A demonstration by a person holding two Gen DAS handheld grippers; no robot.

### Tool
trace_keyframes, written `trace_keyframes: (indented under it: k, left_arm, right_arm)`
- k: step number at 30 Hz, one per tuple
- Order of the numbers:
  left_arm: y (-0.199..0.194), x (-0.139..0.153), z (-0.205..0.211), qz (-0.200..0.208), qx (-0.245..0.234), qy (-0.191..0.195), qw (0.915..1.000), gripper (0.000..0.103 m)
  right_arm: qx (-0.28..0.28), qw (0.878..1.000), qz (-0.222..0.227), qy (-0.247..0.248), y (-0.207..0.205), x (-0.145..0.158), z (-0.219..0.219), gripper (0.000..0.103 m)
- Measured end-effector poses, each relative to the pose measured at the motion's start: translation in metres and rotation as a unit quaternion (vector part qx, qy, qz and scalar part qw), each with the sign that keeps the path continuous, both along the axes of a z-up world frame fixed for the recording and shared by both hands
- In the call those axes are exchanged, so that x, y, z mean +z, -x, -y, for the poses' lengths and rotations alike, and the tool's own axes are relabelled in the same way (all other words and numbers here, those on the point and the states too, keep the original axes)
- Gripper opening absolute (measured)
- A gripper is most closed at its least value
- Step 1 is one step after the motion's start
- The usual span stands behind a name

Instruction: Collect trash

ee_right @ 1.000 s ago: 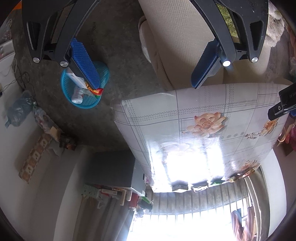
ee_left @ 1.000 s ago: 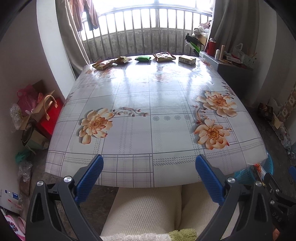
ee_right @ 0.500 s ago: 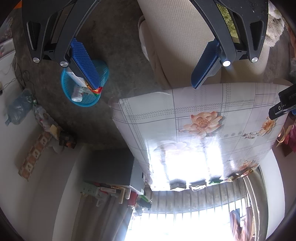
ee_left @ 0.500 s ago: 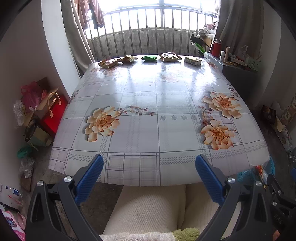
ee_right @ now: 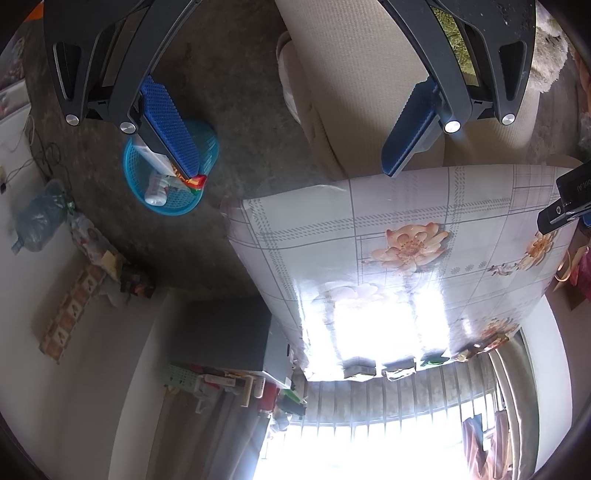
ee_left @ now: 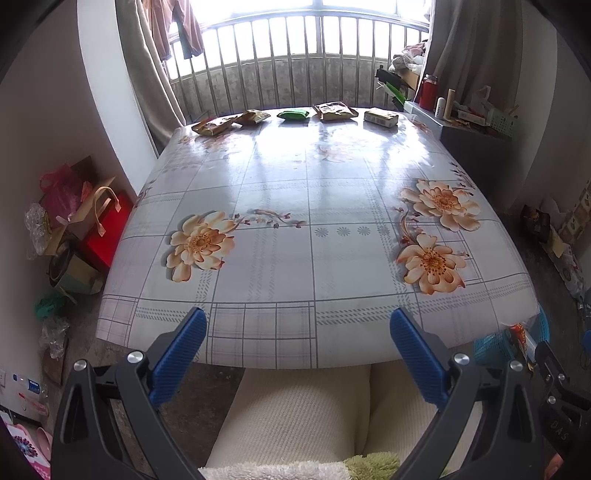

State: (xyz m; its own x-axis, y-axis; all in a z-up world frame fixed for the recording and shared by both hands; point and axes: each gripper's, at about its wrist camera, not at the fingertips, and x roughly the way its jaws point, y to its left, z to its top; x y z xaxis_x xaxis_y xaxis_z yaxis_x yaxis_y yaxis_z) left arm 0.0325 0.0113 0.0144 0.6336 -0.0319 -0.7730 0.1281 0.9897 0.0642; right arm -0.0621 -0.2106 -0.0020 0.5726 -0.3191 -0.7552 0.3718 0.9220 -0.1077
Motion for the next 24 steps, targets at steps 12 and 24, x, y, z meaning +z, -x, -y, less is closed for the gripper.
trace_keyframes:
  k: [12, 24]
  left_arm:
    - [0.0006, -0.0003, 0.0011, -0.001, -0.001, 0.000, 1.0000, 0.097]
    - [-0.0018, -0.0014, 0.0017, -0.004, -0.008, 0.000, 1.0000, 0.097]
  right_arm:
    - [0.000, 1.000, 0.000, 0.000, 0.0006, 0.0002, 0.0008, 0.095]
    - [0.000, 1.000, 0.002, 0.000, 0.0010, 0.0014, 0.0008, 0.095]
